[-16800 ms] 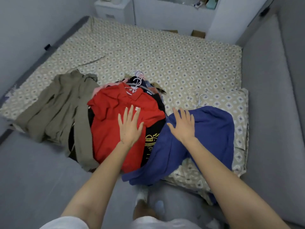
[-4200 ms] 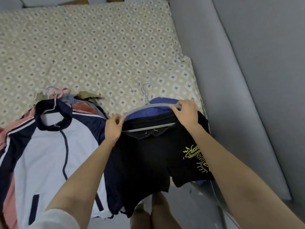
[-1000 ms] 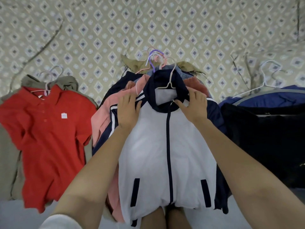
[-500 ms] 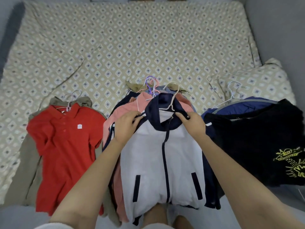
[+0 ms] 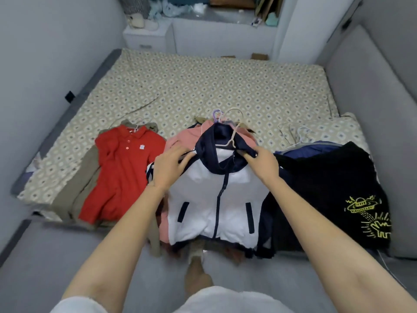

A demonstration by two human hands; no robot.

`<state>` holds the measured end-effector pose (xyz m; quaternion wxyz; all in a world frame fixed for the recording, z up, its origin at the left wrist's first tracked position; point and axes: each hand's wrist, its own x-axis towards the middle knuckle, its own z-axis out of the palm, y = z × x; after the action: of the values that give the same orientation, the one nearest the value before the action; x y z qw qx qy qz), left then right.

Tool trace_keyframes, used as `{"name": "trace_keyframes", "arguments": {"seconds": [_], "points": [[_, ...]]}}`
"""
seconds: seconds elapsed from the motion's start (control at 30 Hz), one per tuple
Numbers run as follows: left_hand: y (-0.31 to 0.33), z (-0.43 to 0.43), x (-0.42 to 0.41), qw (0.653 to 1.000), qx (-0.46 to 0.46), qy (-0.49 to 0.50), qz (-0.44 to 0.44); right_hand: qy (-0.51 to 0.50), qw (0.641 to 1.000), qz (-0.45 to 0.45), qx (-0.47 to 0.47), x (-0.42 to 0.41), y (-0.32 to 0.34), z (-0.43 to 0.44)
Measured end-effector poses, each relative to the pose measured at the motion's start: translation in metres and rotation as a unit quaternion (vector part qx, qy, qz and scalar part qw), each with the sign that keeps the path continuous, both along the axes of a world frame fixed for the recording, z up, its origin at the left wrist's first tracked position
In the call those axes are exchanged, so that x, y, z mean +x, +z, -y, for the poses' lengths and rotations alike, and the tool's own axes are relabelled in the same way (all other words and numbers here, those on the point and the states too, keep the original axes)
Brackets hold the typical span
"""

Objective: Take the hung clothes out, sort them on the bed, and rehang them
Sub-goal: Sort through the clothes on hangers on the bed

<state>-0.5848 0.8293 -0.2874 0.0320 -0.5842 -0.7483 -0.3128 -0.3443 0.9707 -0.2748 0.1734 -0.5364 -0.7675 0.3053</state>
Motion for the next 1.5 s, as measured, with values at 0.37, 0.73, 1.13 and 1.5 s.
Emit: {"name": "trace_keyframes", "arguments": {"seconds": [0.37, 0.73, 1.13, 1.5], "points": [[0.085, 0.134, -0.032, 0.989, 0.037, 0.128, 0.06, 0.078, 0.991, -0.089, 0.068, -0.043, 0.097, 0.102], [0.096, 0.263, -0.121, 0.983, 0.01, 0.157, 0.096, 0.095, 0.988, -0.123, 0.011, -0.147, 0.079, 0.211], [0.077, 0.362, -0.238, 0.967, 0.02, 0.22, 0.126, 0.097, 0.991, -0.087, 0.009, -0.277, 0.067, 0.304], [0.062, 0.285, -0.352, 0.959, 0.038, 0.237, 0.154, 0.093, 0.992, -0.085, 0.002, -0.396, 0.063, 0.234]]}}
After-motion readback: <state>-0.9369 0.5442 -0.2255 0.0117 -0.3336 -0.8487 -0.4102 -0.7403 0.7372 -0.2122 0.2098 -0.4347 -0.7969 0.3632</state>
